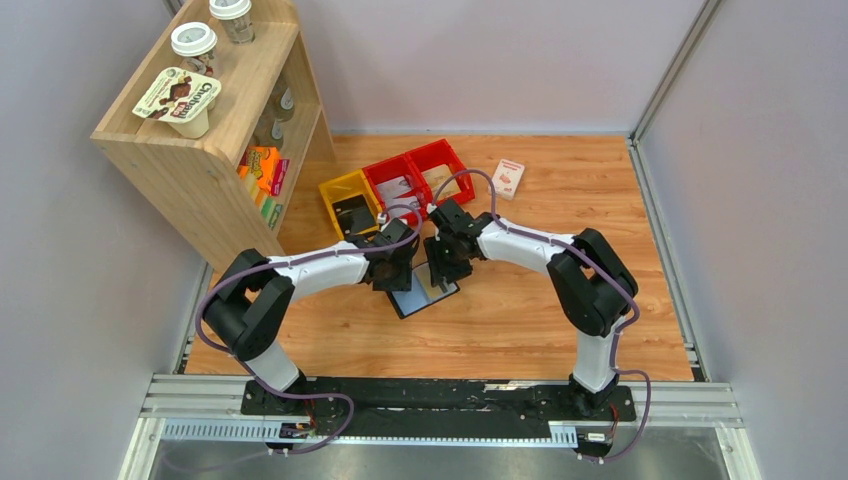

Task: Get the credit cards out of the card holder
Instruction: Remove the credit card from the card holder.

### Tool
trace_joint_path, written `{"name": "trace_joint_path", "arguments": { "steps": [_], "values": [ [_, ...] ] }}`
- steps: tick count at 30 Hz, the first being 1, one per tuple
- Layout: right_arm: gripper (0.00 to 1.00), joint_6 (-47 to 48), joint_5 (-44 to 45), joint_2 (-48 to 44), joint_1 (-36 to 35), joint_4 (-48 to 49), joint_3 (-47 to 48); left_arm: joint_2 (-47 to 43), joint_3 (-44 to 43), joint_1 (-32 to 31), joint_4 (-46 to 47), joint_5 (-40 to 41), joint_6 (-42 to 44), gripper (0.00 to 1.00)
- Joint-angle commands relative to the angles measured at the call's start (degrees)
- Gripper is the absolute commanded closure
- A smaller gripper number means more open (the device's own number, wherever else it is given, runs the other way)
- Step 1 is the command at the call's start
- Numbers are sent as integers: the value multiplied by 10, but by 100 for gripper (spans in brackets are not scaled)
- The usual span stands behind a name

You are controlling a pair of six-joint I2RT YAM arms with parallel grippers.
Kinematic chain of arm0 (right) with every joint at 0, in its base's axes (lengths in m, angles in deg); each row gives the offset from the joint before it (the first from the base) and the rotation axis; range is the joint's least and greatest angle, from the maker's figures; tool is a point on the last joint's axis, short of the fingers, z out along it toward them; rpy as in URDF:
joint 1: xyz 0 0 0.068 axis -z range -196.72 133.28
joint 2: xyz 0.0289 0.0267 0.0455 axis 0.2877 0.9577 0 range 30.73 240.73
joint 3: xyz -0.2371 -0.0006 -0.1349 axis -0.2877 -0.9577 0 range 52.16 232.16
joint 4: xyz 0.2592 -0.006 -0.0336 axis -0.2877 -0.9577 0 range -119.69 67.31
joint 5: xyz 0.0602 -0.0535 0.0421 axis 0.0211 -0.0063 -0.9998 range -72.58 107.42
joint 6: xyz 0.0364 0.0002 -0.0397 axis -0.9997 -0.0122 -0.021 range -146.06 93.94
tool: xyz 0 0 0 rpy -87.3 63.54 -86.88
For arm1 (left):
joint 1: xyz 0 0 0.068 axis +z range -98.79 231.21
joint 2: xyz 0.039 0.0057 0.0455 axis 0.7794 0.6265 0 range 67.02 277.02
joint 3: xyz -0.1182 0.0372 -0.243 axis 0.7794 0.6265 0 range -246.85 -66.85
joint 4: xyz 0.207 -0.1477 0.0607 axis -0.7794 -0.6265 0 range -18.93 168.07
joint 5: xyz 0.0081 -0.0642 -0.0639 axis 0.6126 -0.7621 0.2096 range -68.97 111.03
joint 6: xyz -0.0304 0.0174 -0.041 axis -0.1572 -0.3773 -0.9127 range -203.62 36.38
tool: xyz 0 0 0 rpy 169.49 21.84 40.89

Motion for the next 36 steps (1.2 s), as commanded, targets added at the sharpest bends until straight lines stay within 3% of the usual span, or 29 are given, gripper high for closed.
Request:
{"name": "trace_joint_path", "arguments": {
  "steps": [1, 11, 23, 36],
  "values": [
    [57, 0, -47, -18, -6, 29, -15, 8, 12, -5, 22, 11, -18, 50],
    [74, -13, -104, -60, -6, 55, -32, 14, 25, -4, 41, 12, -29, 57],
    [65, -20, -128, -77, -5, 12, -3, -12, 48, -4, 73, 15, -42, 58],
    [72, -34, -185, -67, -5, 5, 19, -88, 96, -4, 118, 41, -80, 59]
  ]
}}
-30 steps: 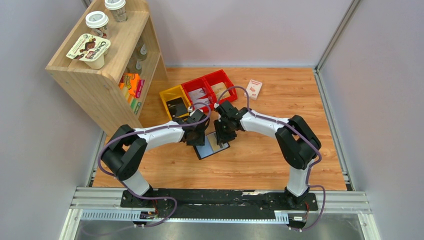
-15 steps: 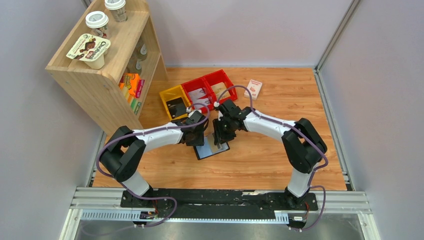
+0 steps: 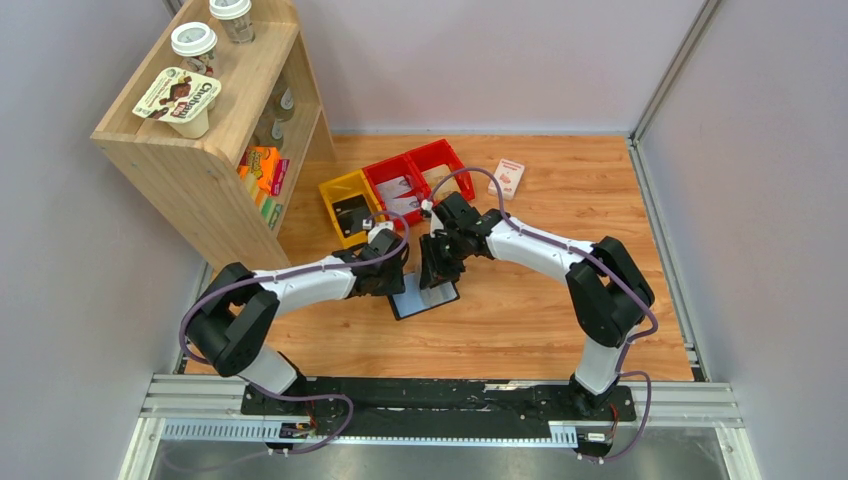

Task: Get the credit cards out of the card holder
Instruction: Remove the credit card from the card holder.

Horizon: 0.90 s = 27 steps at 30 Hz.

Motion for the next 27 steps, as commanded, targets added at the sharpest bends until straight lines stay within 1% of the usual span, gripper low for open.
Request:
{"name": "trace_joint_path", "arguments": {
  "steps": [1, 5, 10, 16, 21, 24, 27],
  "values": [
    [72, -12, -46, -8, -3, 6, 23, -36, 18, -3, 33, 14, -31, 59],
    [68, -22, -84, 7, -3, 21, 24, -73, 41, -3, 38, 38, -51, 59],
    [65, -23, -101, 41, -6, 16, 37, -134, 55, -3, 24, 73, -54, 58],
    [63, -18, -108, 66, -9, 7, 52, -167, 55, -3, 16, 77, -53, 58],
    [65, -7, -70, 46, -5, 14, 44, -171, 56, -3, 37, 48, -44, 58],
    [65, -7, -70, 41, 9, 30, 28, -163, 59, -3, 64, 15, -43, 60],
    [65, -19, -82, 35, 26, 70, 1, -145, 56, -3, 73, -5, -40, 62]
  ]
}}
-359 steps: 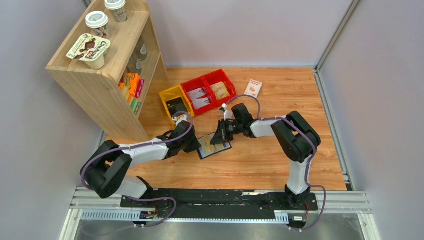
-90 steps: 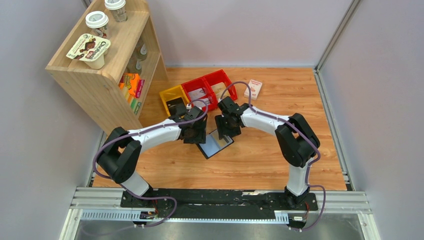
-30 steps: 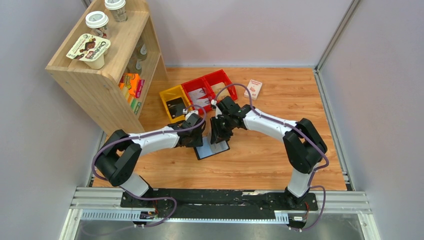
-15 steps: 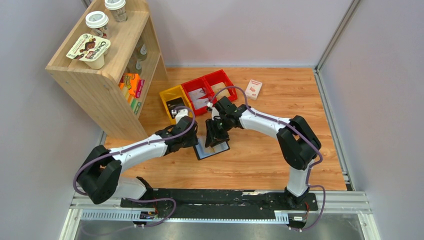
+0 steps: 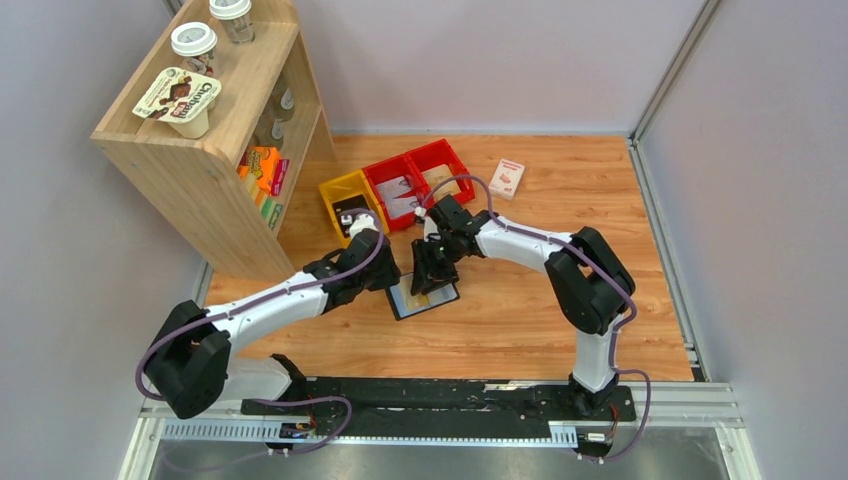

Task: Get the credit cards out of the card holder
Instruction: Remove the credit card from the card holder.

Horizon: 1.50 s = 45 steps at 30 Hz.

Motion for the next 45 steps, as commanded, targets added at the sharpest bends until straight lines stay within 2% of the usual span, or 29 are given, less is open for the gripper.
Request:
{"name": "trace_joint_path", "arguments": {
  "steps": [1, 13, 37, 45],
  "values": [
    [64, -9, -7, -33, 25, 71, -30, 16, -3, -3, 40, -44, 6, 62],
    [64, -48, -36, -34, 54, 220, -106, 81, -14, 15, 35, -84, -7, 66],
    [67, -73, -97, 25, 67, 307, -142, 138, 2, 31, 26, -101, -44, 79],
    [72, -115, -149, 38, 79, 407, -169, 148, 3, 34, 27, -110, -47, 81]
  ]
}}
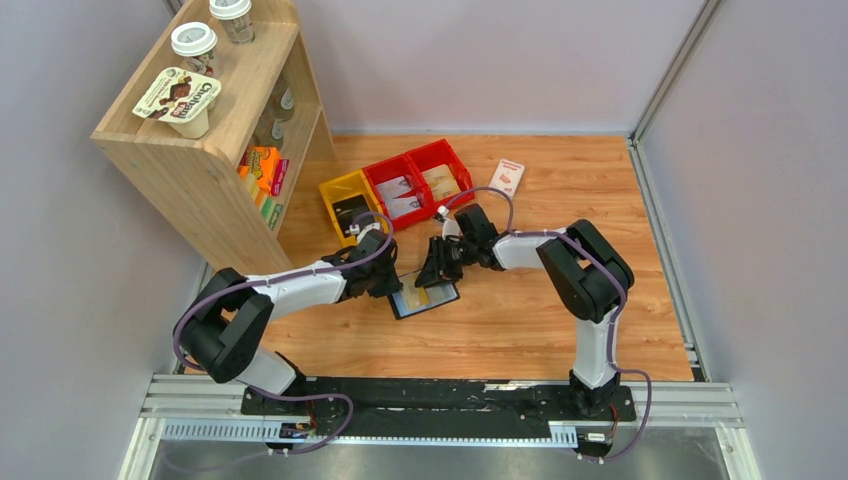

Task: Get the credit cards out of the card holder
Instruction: Remove the credit card from the card holder.

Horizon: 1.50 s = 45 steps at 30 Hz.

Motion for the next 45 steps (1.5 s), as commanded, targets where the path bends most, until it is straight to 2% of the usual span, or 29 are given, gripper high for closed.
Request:
{"name": "trace_joint_path", "arguments": {
  "steps": [1, 8, 14, 18, 25, 35, 40, 45],
  "values": [
    [73, -38, -45, 10, 12, 94, -25, 20, 5, 2, -9, -11, -9, 81],
    [81, -49, -62, 18, 18, 128, -35, 25, 7, 6, -4, -16, -11, 82],
    [100, -50, -65, 14, 29, 132, -42, 32, 7, 8, -7, -19, -13, 83],
    [100, -43, -59, -4, 48, 121, -53, 33, 8, 9, -8, -19, -14, 84],
    [100, 9, -26, -44, 70, 31, -52, 33, 10, 10, -8, -20, -14, 84],
    [99, 34, -13, -71, 90, -39, -54, 5, 15, 10, 11, -22, 2, 83],
    [99, 12, -26, -63, 84, 1, -63, -29, 24, 10, 58, -47, 32, 74],
    [96, -7, -27, -43, 75, 28, -65, -33, 8, 8, 94, -97, 39, 71]
  ]
}}
